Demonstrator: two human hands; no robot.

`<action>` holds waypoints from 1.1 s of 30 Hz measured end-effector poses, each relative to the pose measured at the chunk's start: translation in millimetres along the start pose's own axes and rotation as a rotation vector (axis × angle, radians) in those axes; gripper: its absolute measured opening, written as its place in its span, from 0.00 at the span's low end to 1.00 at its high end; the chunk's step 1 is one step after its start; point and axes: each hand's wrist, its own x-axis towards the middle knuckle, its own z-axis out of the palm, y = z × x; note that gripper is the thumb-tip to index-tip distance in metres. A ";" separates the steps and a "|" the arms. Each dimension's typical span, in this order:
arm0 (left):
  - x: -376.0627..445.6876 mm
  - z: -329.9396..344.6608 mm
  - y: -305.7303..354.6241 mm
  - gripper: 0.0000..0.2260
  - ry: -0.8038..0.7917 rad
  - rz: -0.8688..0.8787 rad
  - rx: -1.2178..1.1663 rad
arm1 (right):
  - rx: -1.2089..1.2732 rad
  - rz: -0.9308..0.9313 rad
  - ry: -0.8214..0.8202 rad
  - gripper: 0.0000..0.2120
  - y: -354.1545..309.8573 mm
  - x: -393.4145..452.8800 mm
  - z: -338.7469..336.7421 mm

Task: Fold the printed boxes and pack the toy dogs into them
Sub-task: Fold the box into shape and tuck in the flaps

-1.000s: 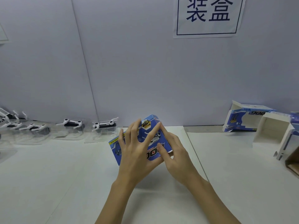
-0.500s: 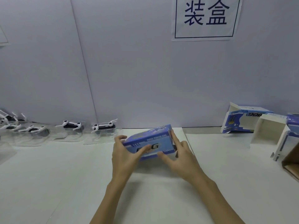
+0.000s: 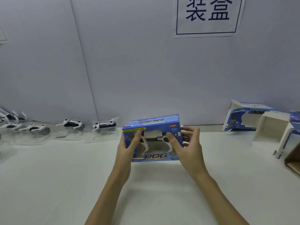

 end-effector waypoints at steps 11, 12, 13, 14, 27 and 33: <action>-5.2 2.5 -12.5 0.22 -0.126 -0.037 -0.036 | 0.116 0.290 -0.262 0.27 13.0 7.0 -6.6; -4.8 1.0 -13.5 0.21 -0.128 -0.055 -0.053 | 0.142 0.323 -0.285 0.27 14.4 7.4 -6.7; -4.2 -0.1 -13.9 0.20 -0.131 -0.069 -0.068 | 0.156 0.342 -0.301 0.27 14.8 7.3 -6.0; -3.5 -1.1 -14.1 0.19 -0.131 -0.081 -0.075 | 0.161 0.344 -0.309 0.27 15.1 6.6 -5.6; 16.1 -19.7 -22.4 0.27 -0.090 -0.192 -0.052 | -0.288 0.418 -0.358 0.38 4.9 25.3 -56.5; 22.5 -26.6 -33.2 0.28 0.097 -0.222 -0.133 | 0.283 0.293 0.270 0.36 -11.8 43.7 -78.5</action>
